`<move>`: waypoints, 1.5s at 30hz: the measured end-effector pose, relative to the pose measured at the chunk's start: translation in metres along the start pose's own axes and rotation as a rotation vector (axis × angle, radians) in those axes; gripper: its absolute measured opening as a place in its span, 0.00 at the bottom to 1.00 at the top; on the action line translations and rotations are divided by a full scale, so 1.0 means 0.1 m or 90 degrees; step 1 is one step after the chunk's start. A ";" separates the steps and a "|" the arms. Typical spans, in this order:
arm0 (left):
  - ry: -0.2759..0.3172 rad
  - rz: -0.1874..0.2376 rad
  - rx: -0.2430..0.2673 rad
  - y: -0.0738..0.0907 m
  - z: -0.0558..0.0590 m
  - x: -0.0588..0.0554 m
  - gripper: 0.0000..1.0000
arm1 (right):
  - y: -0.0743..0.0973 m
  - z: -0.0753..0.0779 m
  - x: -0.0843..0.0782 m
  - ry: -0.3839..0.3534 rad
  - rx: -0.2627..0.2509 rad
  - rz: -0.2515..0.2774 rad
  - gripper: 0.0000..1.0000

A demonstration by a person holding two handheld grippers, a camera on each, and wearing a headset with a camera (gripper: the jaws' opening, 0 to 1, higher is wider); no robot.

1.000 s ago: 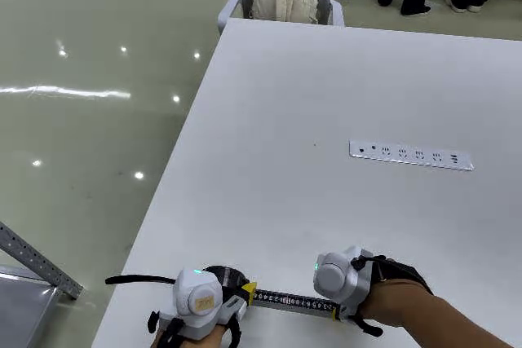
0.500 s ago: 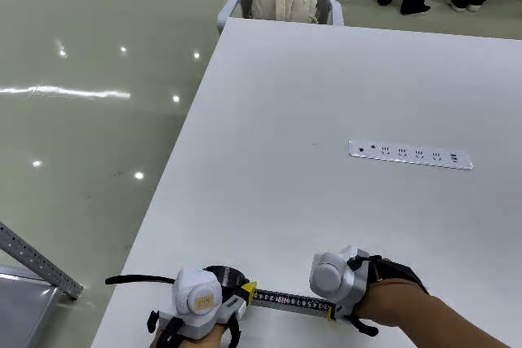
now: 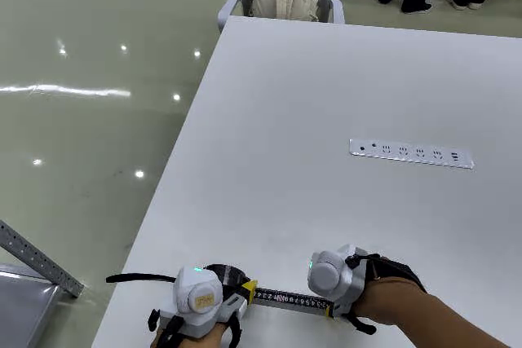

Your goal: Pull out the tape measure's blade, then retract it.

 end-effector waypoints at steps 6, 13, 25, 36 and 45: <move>0.001 0.000 0.000 0.00 0.00 0.00 0.63 | -0.01 0.00 0.02 0.002 -0.001 0.001 0.15; 0.001 -0.001 -0.001 0.00 0.01 0.00 0.63 | -0.02 0.00 0.05 0.003 0.000 0.004 0.15; 0.001 0.001 -0.002 0.00 0.00 -0.01 0.63 | -0.04 -0.01 0.09 0.005 0.001 0.005 0.15; 0.001 -0.001 -0.002 -0.01 0.00 -0.01 0.63 | -0.04 -0.01 0.13 0.008 0.004 0.009 0.15; 0.001 -0.002 -0.003 -0.01 0.00 -0.01 0.63 | -0.05 -0.01 0.16 0.008 0.003 0.011 0.15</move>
Point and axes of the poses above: the centre of the closed fingertips' face, and the gripper's own axes: y roughly backward along the fingers, z roughly to its right, x roughly out of its top, the point moved 8 cm from there along y, roughly backward along the fingers, and after that the axes turned 3 degrees about y, right-handed, at the moved point
